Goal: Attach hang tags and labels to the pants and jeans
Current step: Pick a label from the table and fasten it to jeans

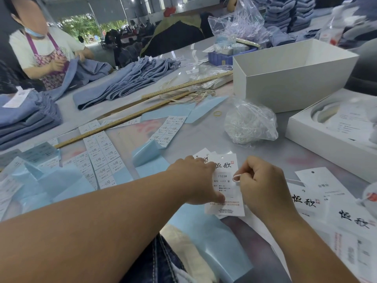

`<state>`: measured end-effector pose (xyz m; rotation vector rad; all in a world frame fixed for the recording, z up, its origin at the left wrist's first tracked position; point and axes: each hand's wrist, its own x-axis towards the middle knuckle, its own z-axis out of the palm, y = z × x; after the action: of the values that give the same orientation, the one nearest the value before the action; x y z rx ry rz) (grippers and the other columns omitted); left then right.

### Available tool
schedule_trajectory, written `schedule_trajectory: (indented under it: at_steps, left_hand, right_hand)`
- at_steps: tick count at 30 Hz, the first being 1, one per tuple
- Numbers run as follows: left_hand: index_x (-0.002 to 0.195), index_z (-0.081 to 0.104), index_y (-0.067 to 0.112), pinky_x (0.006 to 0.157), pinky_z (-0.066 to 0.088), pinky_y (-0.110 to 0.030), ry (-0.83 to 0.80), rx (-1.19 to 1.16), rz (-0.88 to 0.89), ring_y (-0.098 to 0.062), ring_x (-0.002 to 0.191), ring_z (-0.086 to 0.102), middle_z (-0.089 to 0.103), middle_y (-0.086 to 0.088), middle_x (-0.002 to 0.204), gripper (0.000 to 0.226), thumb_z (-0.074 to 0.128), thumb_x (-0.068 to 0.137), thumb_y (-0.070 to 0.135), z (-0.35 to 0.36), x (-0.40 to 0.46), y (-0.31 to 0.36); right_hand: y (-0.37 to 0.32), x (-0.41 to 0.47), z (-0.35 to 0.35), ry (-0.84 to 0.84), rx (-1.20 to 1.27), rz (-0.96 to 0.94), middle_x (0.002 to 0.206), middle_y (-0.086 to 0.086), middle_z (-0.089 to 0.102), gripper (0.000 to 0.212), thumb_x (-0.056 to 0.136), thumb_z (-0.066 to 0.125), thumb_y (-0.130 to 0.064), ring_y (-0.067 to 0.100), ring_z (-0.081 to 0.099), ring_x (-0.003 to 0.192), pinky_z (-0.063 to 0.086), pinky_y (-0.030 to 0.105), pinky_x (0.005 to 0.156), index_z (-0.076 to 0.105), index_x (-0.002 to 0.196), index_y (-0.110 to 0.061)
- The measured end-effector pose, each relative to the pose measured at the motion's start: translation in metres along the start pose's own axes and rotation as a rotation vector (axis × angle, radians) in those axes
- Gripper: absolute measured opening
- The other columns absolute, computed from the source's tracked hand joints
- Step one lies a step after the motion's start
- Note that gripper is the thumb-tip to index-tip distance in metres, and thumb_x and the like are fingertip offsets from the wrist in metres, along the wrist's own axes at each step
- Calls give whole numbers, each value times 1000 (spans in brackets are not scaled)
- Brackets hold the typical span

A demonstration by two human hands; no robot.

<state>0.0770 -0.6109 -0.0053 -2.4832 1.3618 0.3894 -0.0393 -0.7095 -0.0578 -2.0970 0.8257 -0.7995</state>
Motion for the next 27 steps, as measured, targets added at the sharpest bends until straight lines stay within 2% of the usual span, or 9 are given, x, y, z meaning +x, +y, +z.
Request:
schedule_trajectory:
  at_steps: [4, 8, 10, 12, 14, 22, 27]
  left_hand:
    - [140, 39, 28, 92, 39, -39, -4, 14, 7, -25, 127, 42, 47, -1, 141, 79, 58, 78, 74, -1, 0, 2]
    - [142, 38, 28, 90, 40, -39, 1, -3, -5, -26, 127, 43, 44, -1, 143, 81, 59, 78, 73, 0, 0, 1]
    - [143, 37, 29, 91, 40, -39, 0, -9, -10, -26, 127, 43, 42, -1, 145, 83, 59, 78, 73, 0, 0, 1]
    - [143, 37, 29, 90, 40, -39, -1, -15, -15, -25, 127, 43, 42, 0, 145, 82, 60, 77, 73, 0, 0, 1]
    - [143, 36, 28, 90, 40, -39, -4, -18, -15, -25, 126, 44, 43, 0, 143, 82, 60, 78, 72, 0, 0, 1]
    - [146, 32, 26, 101, 43, -43, 3, -45, 4, -25, 128, 43, 43, -2, 143, 81, 61, 82, 67, 0, 0, 1]
    - [144, 35, 28, 100, 43, -41, 10, -132, 7, -24, 129, 42, 42, 0, 142, 80, 66, 79, 63, -1, 0, 3]
  right_hand:
    - [3, 1, -3, 44, -161, -7, 63, 5, 62, 17, 76, 53, 0, 34, 54, 66, 46, 36, 59, 55, 64, -12]
    - [1, 1, -4, 118, -121, -33, 58, 6, 56, 19, 75, 51, 5, 35, 48, 62, 34, 33, 56, 53, 62, -8]
    - [2, 1, -2, 89, -68, -35, 64, 6, 61, 21, 76, 51, 6, 32, 51, 65, 41, 34, 57, 52, 62, -9]
    - [4, 2, 1, 26, -56, -18, 75, 7, 66, 21, 78, 50, 4, 30, 55, 75, 48, 37, 65, 55, 65, -11]
    - [6, 1, 5, -10, -61, -7, 81, 7, 68, 22, 79, 49, 3, 28, 55, 81, 49, 37, 69, 56, 66, -14]
    - [7, 1, 9, -23, -18, -16, 85, 5, 68, 26, 78, 49, 4, 24, 54, 88, 42, 31, 69, 54, 64, -18]
    - [4, 0, 6, -6, 95, -17, 89, -1, 69, 30, 79, 51, 6, 23, 59, 90, 51, 35, 74, 54, 63, -20]
